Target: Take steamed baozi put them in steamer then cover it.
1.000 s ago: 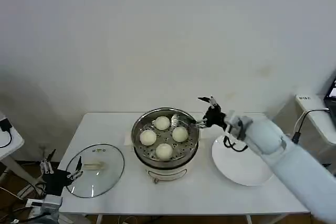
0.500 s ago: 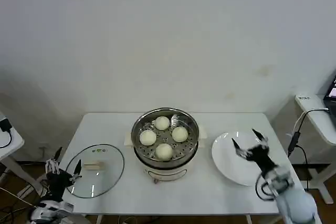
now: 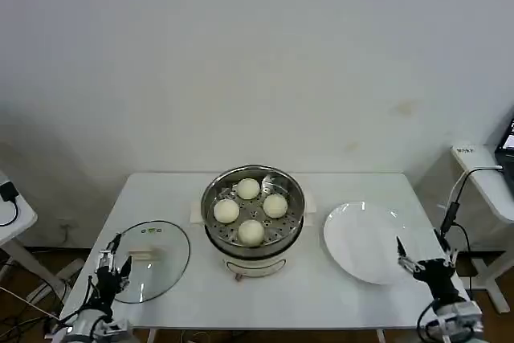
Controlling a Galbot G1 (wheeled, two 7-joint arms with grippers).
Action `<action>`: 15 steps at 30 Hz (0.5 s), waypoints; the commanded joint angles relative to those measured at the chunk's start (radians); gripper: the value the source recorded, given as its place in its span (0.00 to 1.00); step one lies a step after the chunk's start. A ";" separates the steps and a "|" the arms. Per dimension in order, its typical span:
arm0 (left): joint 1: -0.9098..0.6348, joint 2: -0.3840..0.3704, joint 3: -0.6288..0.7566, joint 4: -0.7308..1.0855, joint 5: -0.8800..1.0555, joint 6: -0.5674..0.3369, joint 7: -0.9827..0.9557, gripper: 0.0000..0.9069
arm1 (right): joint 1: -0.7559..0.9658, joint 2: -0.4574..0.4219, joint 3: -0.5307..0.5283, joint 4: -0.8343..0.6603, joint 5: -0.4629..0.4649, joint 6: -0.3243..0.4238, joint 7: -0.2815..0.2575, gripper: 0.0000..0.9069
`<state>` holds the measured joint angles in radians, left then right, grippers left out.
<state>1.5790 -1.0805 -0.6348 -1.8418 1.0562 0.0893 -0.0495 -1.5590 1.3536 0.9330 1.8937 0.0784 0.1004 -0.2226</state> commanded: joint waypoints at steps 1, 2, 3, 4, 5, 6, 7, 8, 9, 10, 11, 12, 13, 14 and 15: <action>-0.038 0.010 0.047 0.099 0.152 -0.004 0.001 1.00 | -0.059 0.056 0.058 0.018 -0.010 0.029 0.020 1.00; -0.045 0.010 0.048 0.109 0.152 -0.003 0.001 1.00 | -0.059 0.060 0.058 0.019 -0.016 0.030 0.020 1.00; -0.051 0.010 0.048 0.118 0.151 -0.003 0.003 1.00 | -0.059 0.062 0.057 0.019 -0.016 0.030 0.021 1.00; -0.061 0.008 0.048 0.124 0.151 -0.002 0.004 1.00 | -0.059 0.064 0.057 0.019 -0.017 0.030 0.022 1.00; -0.069 0.005 0.049 0.131 0.152 -0.002 0.005 1.00 | -0.059 0.068 0.057 0.019 -0.023 0.030 0.024 1.00; -0.074 0.004 0.051 0.136 0.151 -0.001 0.006 1.00 | -0.060 0.071 0.057 0.019 -0.034 0.030 0.024 1.00; -0.080 0.003 0.054 0.138 0.151 0.000 0.007 1.00 | -0.062 0.073 0.058 0.017 -0.042 0.028 0.027 1.00; -0.084 0.001 0.057 0.141 0.151 0.000 0.009 1.00 | -0.063 0.075 0.058 0.016 -0.044 0.028 0.029 1.00; -0.090 0.000 0.061 0.143 0.150 0.002 0.009 1.00 | -0.064 0.076 0.058 0.016 -0.047 0.030 0.029 1.00; -0.096 -0.001 0.065 0.146 0.151 0.002 0.009 1.00 | -0.066 0.077 0.059 0.015 -0.053 0.032 0.029 1.00; -0.101 -0.002 0.068 0.150 0.151 0.004 0.010 1.00 | -0.066 0.078 0.060 0.013 -0.056 0.034 0.029 1.00; -0.110 -0.003 0.071 0.154 0.152 0.005 0.009 1.00 | -0.067 0.078 0.061 0.013 -0.057 0.035 0.030 1.00; -0.117 -0.003 0.073 0.156 0.153 0.006 0.010 1.00 | -0.068 0.079 0.063 0.013 -0.057 0.036 0.031 1.00; -0.125 -0.003 0.076 0.159 0.153 0.008 0.010 1.00 | -0.069 0.079 0.064 0.013 -0.059 0.037 0.031 1.00; -0.132 -0.003 0.079 0.161 0.152 0.009 0.012 1.00 | -0.070 0.079 0.065 0.012 -0.060 0.038 0.031 1.00</action>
<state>1.5045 -1.0857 -0.5785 -1.7242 1.1716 0.0958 -0.0413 -1.6137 1.4176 0.9810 1.9049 0.0379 0.1285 -0.1974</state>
